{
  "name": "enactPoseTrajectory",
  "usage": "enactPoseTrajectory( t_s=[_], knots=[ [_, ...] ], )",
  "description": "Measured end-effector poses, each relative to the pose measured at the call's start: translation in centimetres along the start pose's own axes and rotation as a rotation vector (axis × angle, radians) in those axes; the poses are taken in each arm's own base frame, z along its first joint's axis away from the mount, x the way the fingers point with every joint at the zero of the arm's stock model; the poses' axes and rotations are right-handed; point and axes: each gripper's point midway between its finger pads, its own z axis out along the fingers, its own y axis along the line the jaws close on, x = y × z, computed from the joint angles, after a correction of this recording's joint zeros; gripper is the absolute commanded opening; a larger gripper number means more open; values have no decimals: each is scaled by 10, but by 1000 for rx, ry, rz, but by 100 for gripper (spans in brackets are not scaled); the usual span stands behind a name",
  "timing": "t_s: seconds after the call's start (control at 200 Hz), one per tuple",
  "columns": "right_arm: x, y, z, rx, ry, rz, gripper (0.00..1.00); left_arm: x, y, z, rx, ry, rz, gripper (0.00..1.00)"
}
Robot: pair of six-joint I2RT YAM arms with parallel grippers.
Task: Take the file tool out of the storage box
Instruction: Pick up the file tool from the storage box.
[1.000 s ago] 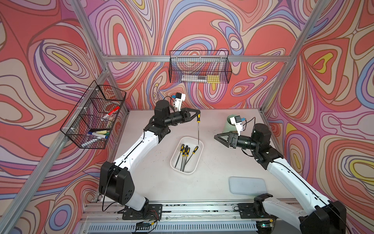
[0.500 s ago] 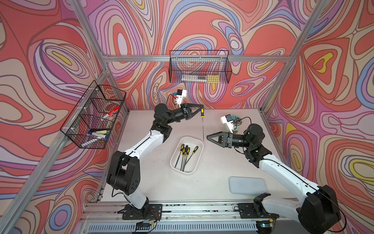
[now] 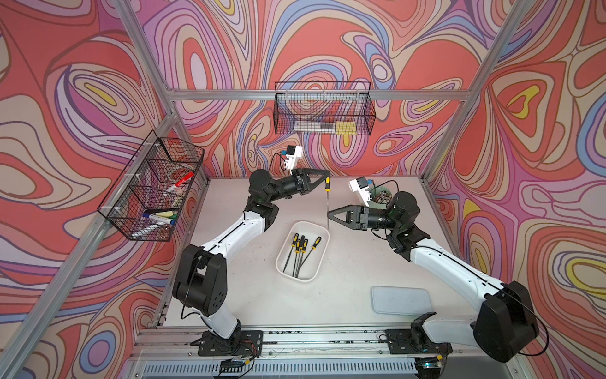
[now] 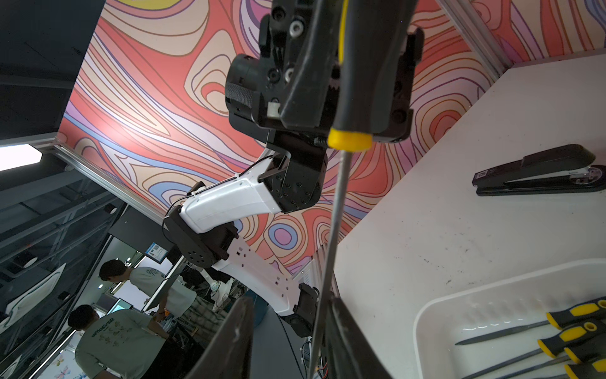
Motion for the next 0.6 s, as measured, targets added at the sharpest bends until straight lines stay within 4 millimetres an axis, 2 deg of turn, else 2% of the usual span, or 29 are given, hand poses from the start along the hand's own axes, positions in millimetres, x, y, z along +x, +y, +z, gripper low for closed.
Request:
enactPoseTrajectory(
  t_s=[0.431, 0.516, 0.601],
  knots=[
    [2, -10, 5, 14, 4, 30, 6, 2, 0, -1, 6, 8, -2, 6],
    [3, -11, 5, 18, 4, 33, 0, 2, -2, -1, 12, 9, 6, 9],
    [3, -11, 5, 21, 6, 28, 0, 3, -2, -1, 14, 11, 8, 15]
  ],
)
